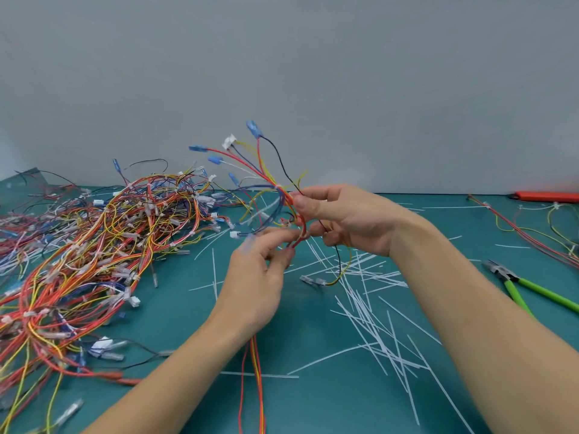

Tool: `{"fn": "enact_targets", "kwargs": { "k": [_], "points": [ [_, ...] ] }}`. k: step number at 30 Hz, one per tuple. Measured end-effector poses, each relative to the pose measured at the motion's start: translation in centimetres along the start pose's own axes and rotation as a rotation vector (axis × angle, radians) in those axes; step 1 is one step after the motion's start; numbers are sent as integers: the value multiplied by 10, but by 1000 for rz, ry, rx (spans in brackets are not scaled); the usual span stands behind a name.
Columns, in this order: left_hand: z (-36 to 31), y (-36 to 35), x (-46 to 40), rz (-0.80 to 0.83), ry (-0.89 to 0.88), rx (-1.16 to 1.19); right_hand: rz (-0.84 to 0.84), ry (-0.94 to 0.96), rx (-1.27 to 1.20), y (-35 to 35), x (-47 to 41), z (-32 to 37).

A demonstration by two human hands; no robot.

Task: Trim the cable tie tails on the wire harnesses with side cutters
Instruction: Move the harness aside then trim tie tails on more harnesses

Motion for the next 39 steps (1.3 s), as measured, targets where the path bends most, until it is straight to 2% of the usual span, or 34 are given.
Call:
{"fn": "enact_targets", "kwargs": {
  "k": [2,6,9,13,16,19,22,24,27,31,33,35,39],
  "points": [
    [1,-2,-2,41,-26,-50,75,34,-17,0,0,0],
    [12,-9,1,129,161,64,223,92,106,-3,5,1],
    [22,-8,4,56,291,142,219,121,254,-5,6,2],
    [23,-4,7,33,313,109,231,148,481,-10,7,2],
    [18,-5,8,48,314,127,254,135,513,-14,9,0],
    [25,-2,11,10,417,87,284,115,522,-15,10,-2],
    [27,-2,11,44,484,51,204,169,476,-12,6,1],
    [23,-7,8,83,411,90,136,206,454,-8,4,3],
    [16,-2,6,35,335,81,37,258,406,-1,2,9],
    [6,3,7,-65,289,316,-151,324,149,24,5,21],
    [-1,5,7,-80,259,334,-236,326,-37,39,7,26],
    [-4,1,8,4,276,351,-303,335,-199,55,10,30],
    [-4,-31,27,465,518,571,-447,336,-270,78,15,30]
  ]
}}
Point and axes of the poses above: each hand's wrist, its own x-axis away from the middle knuckle, its own y-axis out of the back of the hand, z = x × y, the point moved 6 cm from there along -x, towards the middle knuckle
